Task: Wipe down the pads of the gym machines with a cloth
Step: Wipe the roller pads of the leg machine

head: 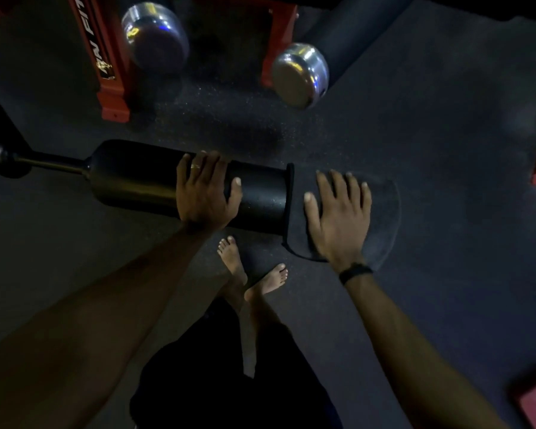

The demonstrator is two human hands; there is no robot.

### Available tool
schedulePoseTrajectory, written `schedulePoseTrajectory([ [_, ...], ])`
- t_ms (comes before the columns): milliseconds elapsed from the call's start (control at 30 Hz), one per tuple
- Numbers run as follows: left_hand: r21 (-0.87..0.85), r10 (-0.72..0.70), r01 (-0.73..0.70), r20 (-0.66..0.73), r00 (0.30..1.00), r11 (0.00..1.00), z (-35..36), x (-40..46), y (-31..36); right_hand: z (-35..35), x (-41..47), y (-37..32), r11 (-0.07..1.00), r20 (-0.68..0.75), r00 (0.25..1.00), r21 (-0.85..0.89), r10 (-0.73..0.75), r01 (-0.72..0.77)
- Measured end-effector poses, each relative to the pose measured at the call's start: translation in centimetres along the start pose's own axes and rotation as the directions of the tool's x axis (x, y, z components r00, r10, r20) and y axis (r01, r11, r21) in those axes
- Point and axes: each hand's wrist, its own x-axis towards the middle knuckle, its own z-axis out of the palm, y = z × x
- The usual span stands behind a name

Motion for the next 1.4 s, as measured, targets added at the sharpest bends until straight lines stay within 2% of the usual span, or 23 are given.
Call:
schedulePoseTrajectory([
  [33,0.009,0.004,-0.004,-0.009,1.000,1.000,0.1,-0.1,0.0,-0.5,1.7,0.0,0.999,0.034,0.999,-0.029,0.018,-0.017],
  [100,0.025,0.010,-0.009,-0.027,1.000,1.000,0.3,-0.6,-0.1,-1.4,5.6,0.2,0.997,0.213,0.974,-0.024,0.080,-0.077],
  [200,0.017,0.025,-0.024,-0.043,0.999,1.000,0.2,-0.9,-0.1,-2.2,10.0,0.4,0.966,0.545,0.812,0.016,0.209,-0.259],
  [233,0.011,0.023,-0.023,-0.050,0.999,1.000,0.1,-1.1,0.0,-2.3,10.5,0.4,0.959,0.577,0.786,0.018,0.222,-0.284],
  [267,0.006,0.018,-0.018,-0.054,0.998,1.000,0.1,-1.1,0.0,-2.2,10.3,0.5,0.963,0.543,0.813,0.026,0.211,-0.268],
  [300,0.003,0.012,-0.012,-0.056,0.998,1.000,0.0,-1.3,0.0,-1.9,9.3,0.3,0.973,0.445,0.875,0.032,0.190,-0.228],
  [367,0.014,-0.012,0.013,-0.065,0.998,1.000,0.2,-2.1,0.1,-1.3,5.4,-0.2,0.990,0.169,0.977,0.031,0.130,-0.137],
  [400,0.019,-0.021,0.022,-0.070,0.997,1.000,0.3,-2.4,0.1,-1.0,3.0,-0.4,0.995,0.072,0.993,0.029,0.093,-0.095],
  [467,0.005,-0.028,0.029,-0.090,0.996,1.000,0.6,-2.8,0.2,-0.3,-0.7,-0.1,1.000,-0.007,1.000,-0.021,0.016,-0.016],
  [533,-0.003,-0.028,0.028,-0.098,0.995,1.000,0.7,-2.8,0.2,0.0,-1.4,0.5,0.998,0.009,1.000,-0.051,-0.026,0.026],
  [633,0.004,-0.026,0.026,-0.088,0.996,1.000,0.6,-2.6,0.2,-0.3,1.4,0.4,0.998,0.029,1.000,-0.069,0.005,-0.003],
  [767,0.003,-0.001,0.001,-0.095,0.995,1.000,0.1,-2.5,0.4,-1.3,5.8,0.2,0.992,0.196,0.973,-0.027,0.125,-0.122],
  [867,-0.029,0.007,-0.009,-0.079,0.997,1.000,-0.4,-2.7,0.3,-0.8,5.2,0.0,0.990,0.149,0.979,-0.061,0.137,-0.129],
  [933,-0.048,0.004,-0.007,-0.059,0.998,0.999,-1.1,-2.2,0.4,-0.8,3.7,-0.1,0.984,0.068,0.986,-0.106,0.152,-0.144],
  [1000,-0.054,-0.008,0.007,-0.019,1.000,0.999,-1.9,-0.9,0.2,-0.9,2.7,-0.1,0.966,0.041,0.967,-0.084,0.250,-0.246],
  [1067,-0.043,0.003,-0.001,0.029,1.000,0.999,-2.4,0.9,-0.3,-1.1,2.8,-0.4,0.934,0.107,0.928,-0.036,0.357,-0.356],
  [1167,0.002,0.034,-0.035,0.120,0.992,0.999,-2.1,2.8,-0.6,-1.4,3.1,-0.8,0.908,0.180,0.892,-0.024,0.415,-0.418],
  [1267,0.054,0.044,-0.055,0.194,0.980,0.997,-1.6,2.6,-0.4,-0.8,3.1,-0.7,0.910,0.070,0.910,-0.094,0.410,-0.403],
  [1400,0.056,0.055,-0.068,0.214,0.975,0.996,-1.5,2.2,-0.4,-0.5,3.5,-1.0,0.914,-0.061,0.920,-0.106,0.387,-0.391],
])
